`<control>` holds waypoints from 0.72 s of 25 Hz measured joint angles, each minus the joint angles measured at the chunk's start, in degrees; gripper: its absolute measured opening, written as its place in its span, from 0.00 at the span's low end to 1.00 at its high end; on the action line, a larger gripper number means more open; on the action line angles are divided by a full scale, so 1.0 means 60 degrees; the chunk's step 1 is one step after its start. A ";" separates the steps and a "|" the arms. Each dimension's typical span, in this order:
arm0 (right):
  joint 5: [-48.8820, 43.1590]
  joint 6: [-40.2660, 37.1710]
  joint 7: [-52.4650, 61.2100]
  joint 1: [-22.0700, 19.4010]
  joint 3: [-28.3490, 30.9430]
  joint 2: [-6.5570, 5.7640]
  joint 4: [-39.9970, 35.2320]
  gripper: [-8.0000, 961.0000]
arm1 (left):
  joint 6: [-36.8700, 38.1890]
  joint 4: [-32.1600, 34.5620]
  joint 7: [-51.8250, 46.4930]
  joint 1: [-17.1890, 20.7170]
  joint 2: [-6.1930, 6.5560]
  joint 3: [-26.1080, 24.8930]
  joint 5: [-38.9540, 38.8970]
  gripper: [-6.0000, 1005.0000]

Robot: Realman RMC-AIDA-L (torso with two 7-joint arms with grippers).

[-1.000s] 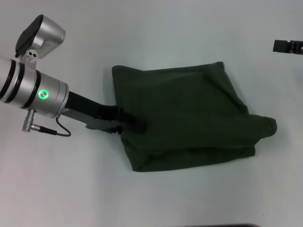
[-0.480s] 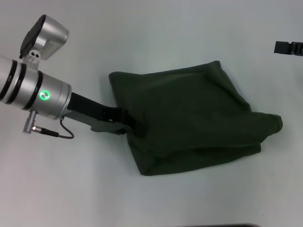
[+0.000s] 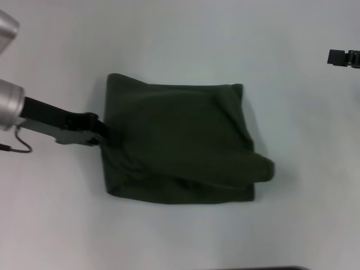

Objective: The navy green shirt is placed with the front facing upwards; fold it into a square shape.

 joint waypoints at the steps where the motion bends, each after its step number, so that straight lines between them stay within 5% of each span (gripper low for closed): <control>1: 0.0000 -0.0003 0.0001 -0.0002 0.0008 0.0004 0.0000 0.57 | 0.0041 0.0004 0.0015 0.0006 0.0120 -0.0066 0.0003 0.12; 7: -0.0031 -0.0010 0.0006 -0.0054 0.0033 0.0006 0.0000 0.56 | 0.0384 -0.0219 0.0050 0.0235 0.0522 -0.0321 0.0059 0.12; 18: -0.0036 -0.0008 0.0007 -0.0026 0.0135 -0.0006 0.0000 0.56 | 0.1063 -0.0518 0.0808 0.0348 0.0434 -0.0465 0.0160 0.13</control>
